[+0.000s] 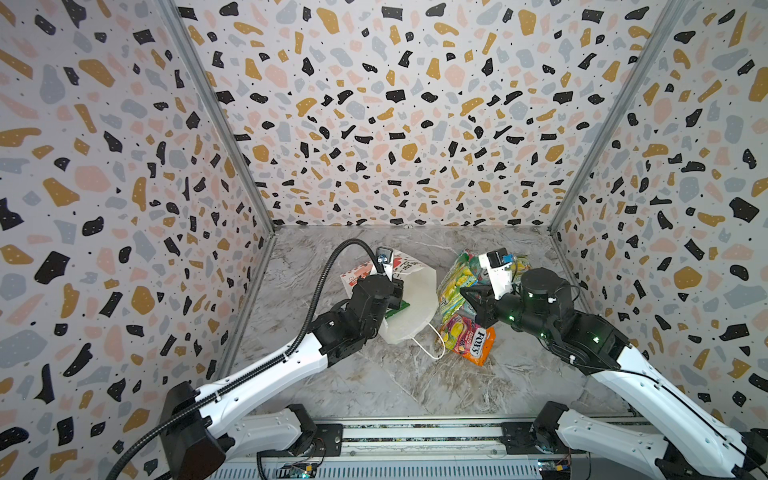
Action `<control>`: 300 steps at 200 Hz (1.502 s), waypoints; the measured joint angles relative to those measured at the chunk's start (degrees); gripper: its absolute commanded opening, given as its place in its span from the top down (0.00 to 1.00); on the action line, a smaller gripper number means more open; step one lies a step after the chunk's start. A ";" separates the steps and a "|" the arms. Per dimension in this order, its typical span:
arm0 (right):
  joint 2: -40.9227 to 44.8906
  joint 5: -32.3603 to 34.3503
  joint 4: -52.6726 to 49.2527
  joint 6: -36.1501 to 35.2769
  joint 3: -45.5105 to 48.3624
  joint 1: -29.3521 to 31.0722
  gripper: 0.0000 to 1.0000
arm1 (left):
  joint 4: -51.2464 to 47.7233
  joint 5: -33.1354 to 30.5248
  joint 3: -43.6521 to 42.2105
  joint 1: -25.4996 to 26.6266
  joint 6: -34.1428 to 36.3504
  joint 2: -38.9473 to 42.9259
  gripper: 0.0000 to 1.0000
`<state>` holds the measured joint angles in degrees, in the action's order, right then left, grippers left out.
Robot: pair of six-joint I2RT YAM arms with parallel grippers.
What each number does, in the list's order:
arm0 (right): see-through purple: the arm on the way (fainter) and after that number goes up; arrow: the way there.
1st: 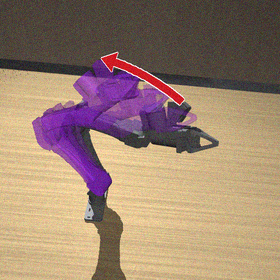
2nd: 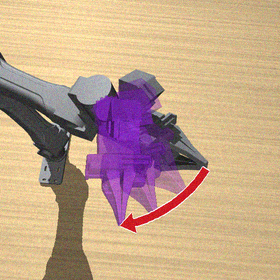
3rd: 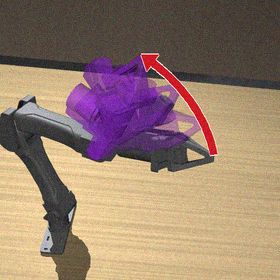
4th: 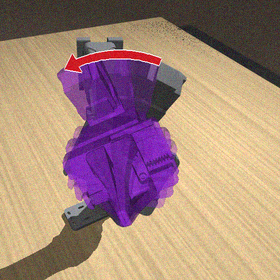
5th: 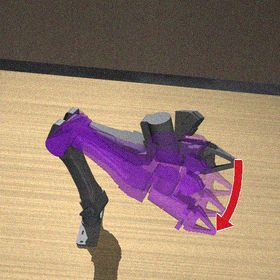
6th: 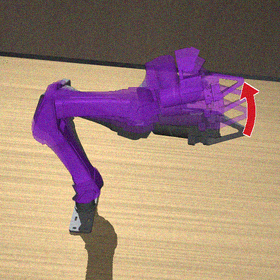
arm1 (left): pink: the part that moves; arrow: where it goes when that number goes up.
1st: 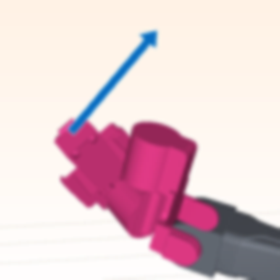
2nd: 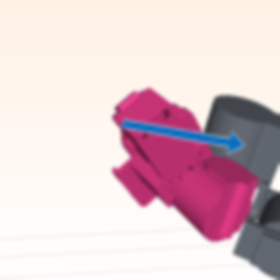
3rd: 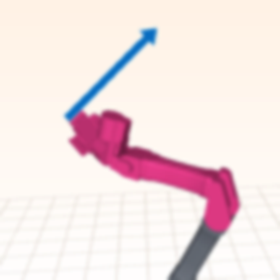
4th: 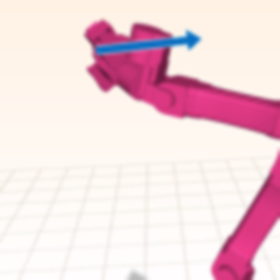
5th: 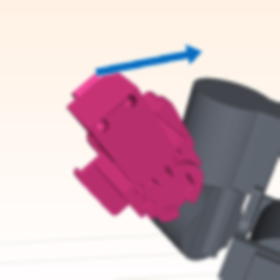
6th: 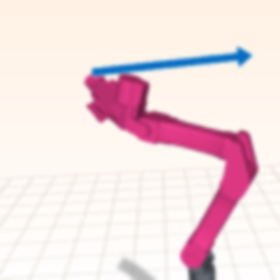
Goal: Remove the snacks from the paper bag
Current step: 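Carry the green packets beyond the bag and lower them beside the teal packets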
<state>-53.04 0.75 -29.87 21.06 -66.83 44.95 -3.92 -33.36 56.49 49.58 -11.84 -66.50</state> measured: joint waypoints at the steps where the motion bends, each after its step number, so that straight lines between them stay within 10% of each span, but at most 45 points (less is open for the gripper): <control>1: 0.07 0.31 -0.24 -0.04 -0.13 -0.04 1.00 | 0.00 0.02 0.00 0.00 0.00 0.00 1.00; 65: 1.84 5.81 -8.15 -0.83 -1.90 -14.84 1.00 | -0.09 0.02 0.00 0.00 -0.02 -0.09 1.00; 166: 0.81 -11.91 -5.33 -3.21 13.86 -44.48 1.00 | -0.26 0.07 0.00 0.00 -0.04 -0.09 1.00; 242: -1.07 -23.69 8.31 -3.52 25.40 -48.46 1.00 | -0.42 0.09 0.02 0.00 -0.02 -0.13 1.00; 300: -1.73 -20.74 10.34 -3.19 28.48 -49.62 0.97 | -0.55 0.31 0.00 0.00 -0.02 -0.50 1.00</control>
<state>-54.76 -19.99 -19.53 17.87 -38.35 -4.67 -4.47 -33.06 56.49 49.58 -11.86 -67.00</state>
